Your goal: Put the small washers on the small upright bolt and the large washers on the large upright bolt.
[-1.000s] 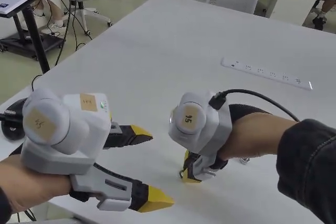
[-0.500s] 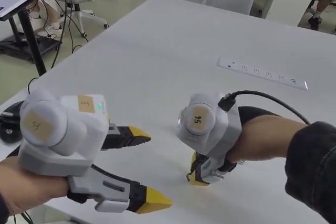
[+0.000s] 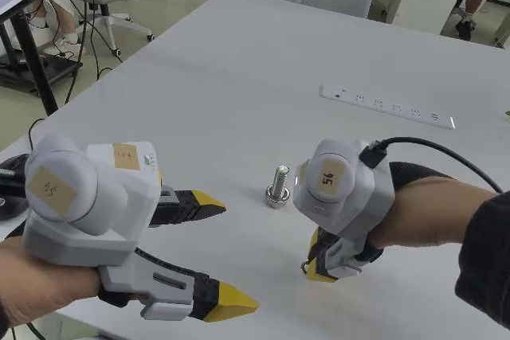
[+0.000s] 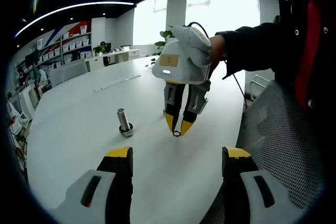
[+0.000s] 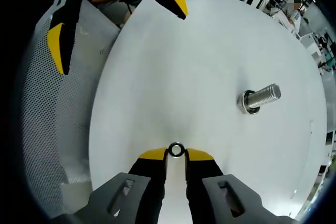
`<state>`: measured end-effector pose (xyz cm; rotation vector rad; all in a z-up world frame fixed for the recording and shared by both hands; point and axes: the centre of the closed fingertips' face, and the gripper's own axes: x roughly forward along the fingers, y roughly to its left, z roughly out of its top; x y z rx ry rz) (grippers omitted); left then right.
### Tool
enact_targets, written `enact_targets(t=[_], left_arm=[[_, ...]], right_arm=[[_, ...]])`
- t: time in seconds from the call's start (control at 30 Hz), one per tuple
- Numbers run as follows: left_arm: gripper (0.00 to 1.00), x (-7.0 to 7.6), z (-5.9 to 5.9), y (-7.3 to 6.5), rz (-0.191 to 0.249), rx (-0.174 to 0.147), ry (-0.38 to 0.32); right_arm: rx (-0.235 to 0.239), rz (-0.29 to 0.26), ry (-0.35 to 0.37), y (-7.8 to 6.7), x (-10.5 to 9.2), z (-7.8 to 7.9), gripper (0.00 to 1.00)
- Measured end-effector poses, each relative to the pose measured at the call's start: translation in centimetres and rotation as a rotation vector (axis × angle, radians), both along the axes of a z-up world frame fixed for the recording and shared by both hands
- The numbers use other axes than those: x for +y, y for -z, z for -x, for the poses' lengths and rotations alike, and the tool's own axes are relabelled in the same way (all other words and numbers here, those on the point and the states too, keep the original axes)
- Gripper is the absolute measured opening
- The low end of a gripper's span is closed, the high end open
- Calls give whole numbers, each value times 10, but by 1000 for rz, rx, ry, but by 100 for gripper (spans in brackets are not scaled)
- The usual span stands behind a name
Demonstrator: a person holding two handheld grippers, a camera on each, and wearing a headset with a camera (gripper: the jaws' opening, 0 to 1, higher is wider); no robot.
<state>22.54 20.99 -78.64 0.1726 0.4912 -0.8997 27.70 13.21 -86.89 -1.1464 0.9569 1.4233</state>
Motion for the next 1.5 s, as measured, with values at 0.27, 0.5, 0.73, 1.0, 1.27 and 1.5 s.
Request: enact_targets(t=[0.27,0.5,0.73,1.0,1.27,1.5], left_arm=[[68,-2,-1,0,-2,3,12],[68,-3,-2,0,-3,5,20],[68,-4,-2,1,-5,7,23],[68,-4,-2,1,-8,10,26],[68,-5,-4,0,-14,11,32],[68,-6,-4,2,-20,17,38]], right_arm=[[-2,-2,60,-2,-20,-6,14],[-6,-4,106,-5,-37,-11,14],[-8,-2,154,-5,-54,-17,14],[-13,-4,198,-6,-68,-24,14],[-18,-7,218,-9,-74,-30,14],[-22,-10,225,-13,-78,-33,14]])
